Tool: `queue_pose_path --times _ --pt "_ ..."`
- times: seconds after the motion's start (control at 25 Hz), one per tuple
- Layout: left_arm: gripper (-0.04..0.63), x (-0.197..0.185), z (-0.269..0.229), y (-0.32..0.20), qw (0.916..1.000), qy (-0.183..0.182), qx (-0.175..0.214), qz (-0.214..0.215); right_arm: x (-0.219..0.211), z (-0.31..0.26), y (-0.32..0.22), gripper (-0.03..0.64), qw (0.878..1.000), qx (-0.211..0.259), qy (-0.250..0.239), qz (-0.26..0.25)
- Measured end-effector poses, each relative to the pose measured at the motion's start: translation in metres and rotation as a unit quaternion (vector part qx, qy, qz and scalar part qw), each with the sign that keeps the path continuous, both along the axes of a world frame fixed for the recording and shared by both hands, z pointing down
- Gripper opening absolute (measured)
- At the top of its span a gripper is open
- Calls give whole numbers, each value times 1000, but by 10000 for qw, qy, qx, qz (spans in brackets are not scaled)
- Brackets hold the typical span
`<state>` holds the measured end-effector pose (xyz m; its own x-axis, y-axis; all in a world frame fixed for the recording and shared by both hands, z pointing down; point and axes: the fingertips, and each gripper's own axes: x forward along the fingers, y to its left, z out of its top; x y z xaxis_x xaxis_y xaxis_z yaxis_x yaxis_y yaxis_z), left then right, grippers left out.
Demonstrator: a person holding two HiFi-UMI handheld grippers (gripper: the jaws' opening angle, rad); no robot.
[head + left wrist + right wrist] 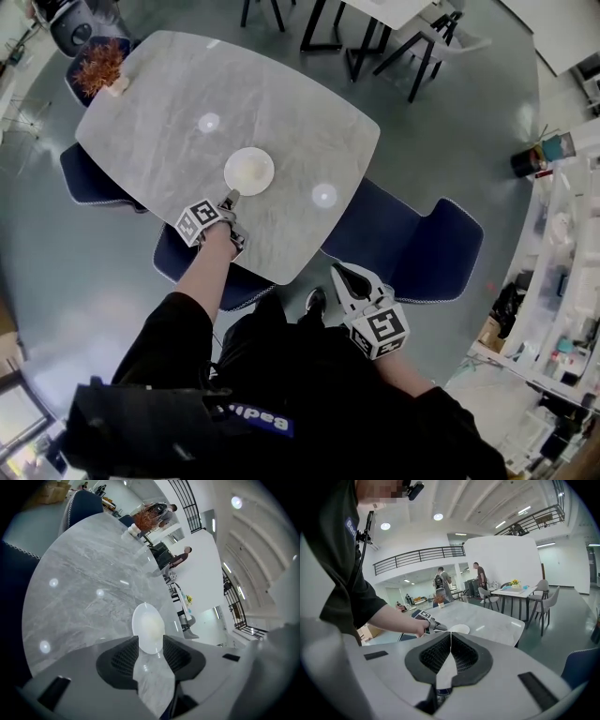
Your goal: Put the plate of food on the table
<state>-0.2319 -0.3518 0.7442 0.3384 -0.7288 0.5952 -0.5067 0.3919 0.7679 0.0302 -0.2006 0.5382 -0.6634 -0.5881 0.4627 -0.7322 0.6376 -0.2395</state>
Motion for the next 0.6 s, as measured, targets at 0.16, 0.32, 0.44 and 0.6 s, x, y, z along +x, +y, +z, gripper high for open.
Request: queue_pose_path --times 0.16,0.32,0.44,0.6 --pt "150 9 -26 31 9987 -218 330 306 0 -3 3 12 9998 -34 -143 -162" --pt "149 13 -52 67 9959 -470 587 499 -12 -8 11 12 9985 0 -203 -511" --pt "149 24 -74 91 9911 -709 821 766 -24 -11 18 11 9964 52 -218 -815" --pt "147 43 -115 117 9773 -949 1395 1284 -42 -17 27 11 9926 84 -279 -1179"
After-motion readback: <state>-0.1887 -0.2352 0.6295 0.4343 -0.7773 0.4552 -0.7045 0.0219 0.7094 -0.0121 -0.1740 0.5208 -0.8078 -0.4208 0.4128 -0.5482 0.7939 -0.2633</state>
